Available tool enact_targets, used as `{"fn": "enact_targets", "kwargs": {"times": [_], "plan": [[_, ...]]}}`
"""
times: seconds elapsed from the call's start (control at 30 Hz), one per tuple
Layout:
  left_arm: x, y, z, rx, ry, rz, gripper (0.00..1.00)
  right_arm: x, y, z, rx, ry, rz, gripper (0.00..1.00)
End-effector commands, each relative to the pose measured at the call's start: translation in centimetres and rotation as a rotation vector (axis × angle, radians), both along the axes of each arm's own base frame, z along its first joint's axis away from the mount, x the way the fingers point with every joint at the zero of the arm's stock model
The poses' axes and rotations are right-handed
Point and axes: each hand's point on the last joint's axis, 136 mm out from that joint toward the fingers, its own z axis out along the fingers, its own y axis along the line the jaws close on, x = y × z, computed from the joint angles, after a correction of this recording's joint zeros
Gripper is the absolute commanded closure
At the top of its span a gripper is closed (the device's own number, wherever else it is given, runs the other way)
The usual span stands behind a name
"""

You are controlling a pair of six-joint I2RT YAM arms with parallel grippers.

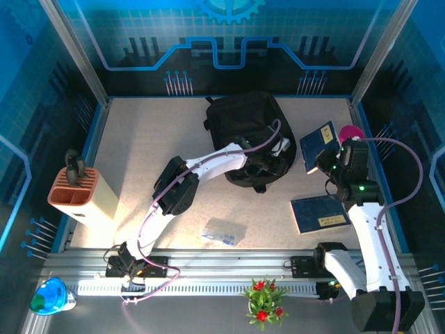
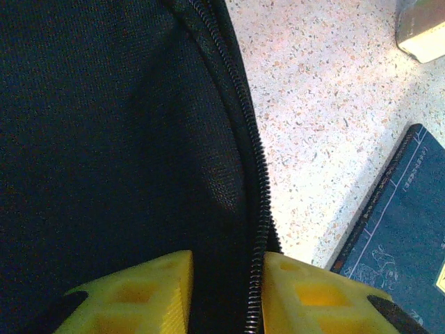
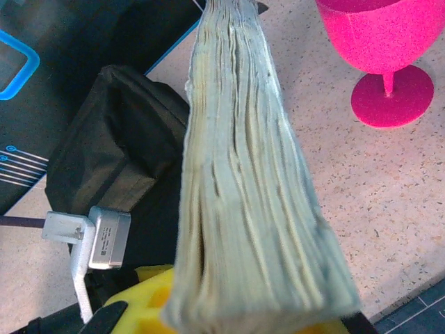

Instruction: Pack the student bag

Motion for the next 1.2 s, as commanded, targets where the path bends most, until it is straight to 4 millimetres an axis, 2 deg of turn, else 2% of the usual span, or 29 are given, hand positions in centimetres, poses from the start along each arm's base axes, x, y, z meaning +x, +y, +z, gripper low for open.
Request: {"fn": "enact_targets", "kwargs": {"times": [0.0,0.2,0.4,0.5,0.63,0.77,1.0,1.17], "plan": [[0.2,0.2,-0.3,0.018,0.020,0.017,0.79,0.2,-0.1,1.7,0.012,-0.049,-0.003,0.97],[1.1,0.7,2.9,-0.036,-0.012,0.042,1.00,-0.3,-0.4,1.6,-0.004,-0.038,-0.015,0.97],[3.7,3.4,8.0,-0.151,-0.050,0.134,1.00,-1.0,-0.5,1.7,-0.014,-0.010,-0.016,0.97],[5.0,4.9,10.2,-0.229,-0.053,0.180,1.00,-1.3,0.1,1.6,0.011,0.005,0.008,0.97],[6.7,6.5,12.6,-0.312,-0.069,0.230,1.00,-1.6,1.5,1.5,0.085,0.025,0.053,0.97],[7.3,6.8,14.4,-0.349,-0.108,0.232,1.00,-1.6,3.5,0.4,0.166,0.067,0.107,0.98],[7.3,6.6,15.3,-0.376,-0.124,0.215,1.00,-0.2,8.3,-1.9,0.306,0.107,0.218,0.97],[6.7,6.4,17.3,-0.429,-0.147,0.181,1.00,0.8,10.9,-2.3,0.377,0.116,0.264,0.98]]}}
